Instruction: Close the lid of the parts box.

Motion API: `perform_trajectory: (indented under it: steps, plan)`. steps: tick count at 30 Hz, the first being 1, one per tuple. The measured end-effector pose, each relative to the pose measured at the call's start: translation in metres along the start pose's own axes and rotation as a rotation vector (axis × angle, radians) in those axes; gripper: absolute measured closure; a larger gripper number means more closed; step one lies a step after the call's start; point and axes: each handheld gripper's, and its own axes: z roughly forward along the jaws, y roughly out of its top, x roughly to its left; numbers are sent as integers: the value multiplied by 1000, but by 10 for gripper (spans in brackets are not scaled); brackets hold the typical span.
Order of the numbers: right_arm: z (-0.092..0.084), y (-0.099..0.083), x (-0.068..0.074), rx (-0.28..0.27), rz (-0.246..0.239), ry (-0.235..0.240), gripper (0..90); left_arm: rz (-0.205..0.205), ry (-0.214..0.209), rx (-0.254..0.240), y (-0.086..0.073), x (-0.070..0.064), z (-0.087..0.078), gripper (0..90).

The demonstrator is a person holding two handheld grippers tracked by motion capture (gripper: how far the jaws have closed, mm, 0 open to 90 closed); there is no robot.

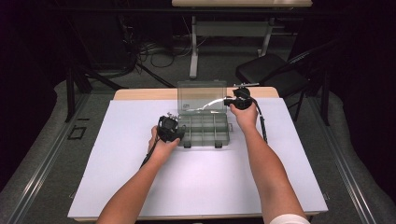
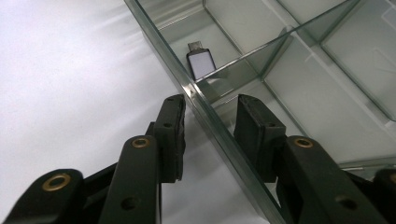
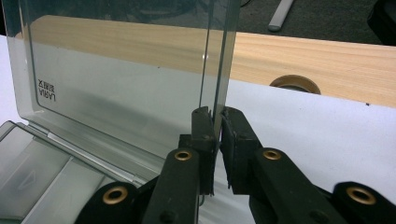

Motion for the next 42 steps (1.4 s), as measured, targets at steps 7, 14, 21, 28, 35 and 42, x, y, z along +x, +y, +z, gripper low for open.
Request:
perform_trajectory:
  steps: [7,14,21,28,35,42]
  plan:
    - [-1,0,1,2,-8,-5,845,-14,-47,9,5,2,-7,529]
    - [-1,-1,2,-15,3,-5,849,-29,-37,-17,20,10,-23,455]
    - [-3,-3,2,-28,-11,-4,850,-67,-29,-56,39,20,-35,362]
    - [-3,-3,2,-35,-15,-4,850,-97,-30,-84,58,27,-43,306]
    - [-4,-5,3,-43,-24,-6,851,-108,-12,-95,79,34,-44,289]
    - [-5,-6,4,-48,-25,-9,851,-115,16,-129,99,42,-49,275]
